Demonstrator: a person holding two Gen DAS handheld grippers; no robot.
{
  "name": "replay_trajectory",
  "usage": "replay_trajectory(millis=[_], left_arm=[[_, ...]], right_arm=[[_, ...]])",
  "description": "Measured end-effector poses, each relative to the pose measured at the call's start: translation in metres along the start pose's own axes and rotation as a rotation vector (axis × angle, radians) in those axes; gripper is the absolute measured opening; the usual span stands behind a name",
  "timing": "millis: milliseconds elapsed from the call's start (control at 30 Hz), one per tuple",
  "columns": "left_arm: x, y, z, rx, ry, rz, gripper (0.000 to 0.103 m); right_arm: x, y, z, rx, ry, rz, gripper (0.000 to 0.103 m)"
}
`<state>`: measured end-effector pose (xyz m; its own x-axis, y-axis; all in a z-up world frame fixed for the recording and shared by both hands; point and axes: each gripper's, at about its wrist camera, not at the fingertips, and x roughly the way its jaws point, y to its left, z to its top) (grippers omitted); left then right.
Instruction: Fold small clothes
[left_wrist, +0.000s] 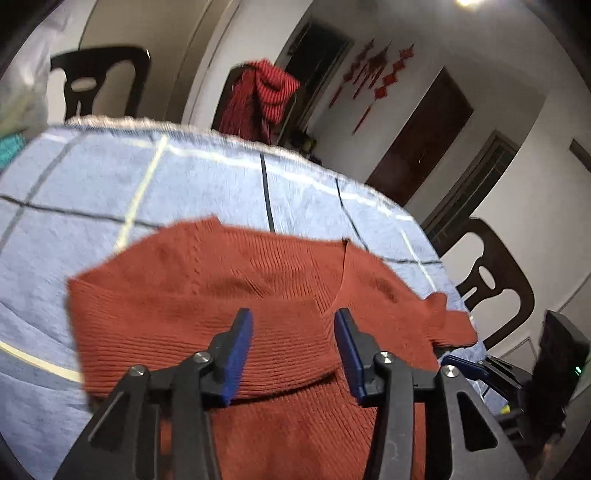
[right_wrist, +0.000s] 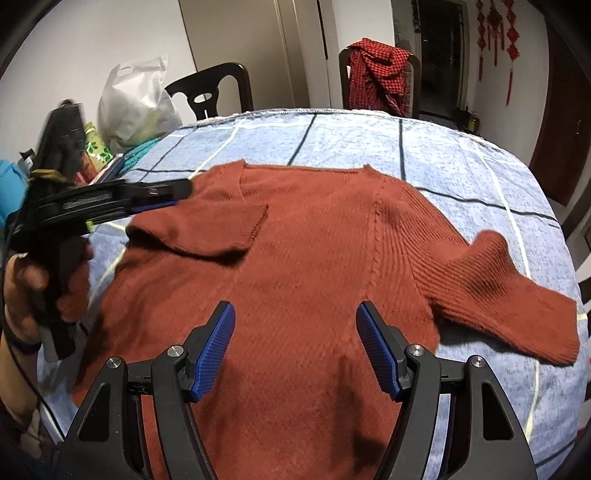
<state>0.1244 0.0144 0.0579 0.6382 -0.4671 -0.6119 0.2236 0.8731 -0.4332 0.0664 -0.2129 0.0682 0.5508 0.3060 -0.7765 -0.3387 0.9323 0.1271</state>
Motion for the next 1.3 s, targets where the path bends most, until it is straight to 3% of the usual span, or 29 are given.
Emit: replay_trajectory(millis=[67,200,333,400,533,633,700,800,967,1167,1300], left_arm=[[-0.014,0.007,0.003,0.015,-0.028,0.053,0.049],[-0.022,0.035,0.004,0.028,-0.025,0.244,0.049],[-0.019,0.059,-0.004,-0.013,-0.002,0.289,0.049],[-0.013,0.062,-0.008,-0.022,0.006,0.295,0.049],[-0.003,0.063,-0.013,-0.013,0.031,0.287,0.047],[0.002,0.062,-0.015,0.004,0.044,0.280,0.046],[0.004,0.062,-0.015,0.009,0.051,0.277,0.046],[0.003,0.061,-0.014,0.013,0.051,0.270,0.046],[0.001,0.054,-0.008,0.030,0.039,0.248,0.046],[0.020,0.053,-0.013,0.062,0.100,0.253,0.046],[0.013,0.050,-0.006,0.064,0.071,0.248,0.046]], right_arm=[[0.003,0.004,0.008,-0.001,-0.007,0.023,0.068],[0.018,0.016,0.026,-0.006,-0.016,0.090,0.067],[0.051,0.020,0.048,0.002,0.035,0.143,0.051],[0.068,0.019,0.056,0.003,0.063,0.145,0.038],[0.099,0.014,0.063,0.044,0.139,0.171,0.036],[0.111,0.015,0.061,0.051,0.176,0.197,0.023],[0.112,0.015,0.062,0.044,0.171,0.213,0.006],[0.106,0.011,0.068,0.059,0.143,0.248,0.004],[0.092,-0.010,0.083,0.100,0.072,0.234,0.004],[0.113,-0.023,0.070,0.145,0.153,0.190,0.005],[0.100,-0.022,0.073,0.135,0.119,0.154,0.005]])
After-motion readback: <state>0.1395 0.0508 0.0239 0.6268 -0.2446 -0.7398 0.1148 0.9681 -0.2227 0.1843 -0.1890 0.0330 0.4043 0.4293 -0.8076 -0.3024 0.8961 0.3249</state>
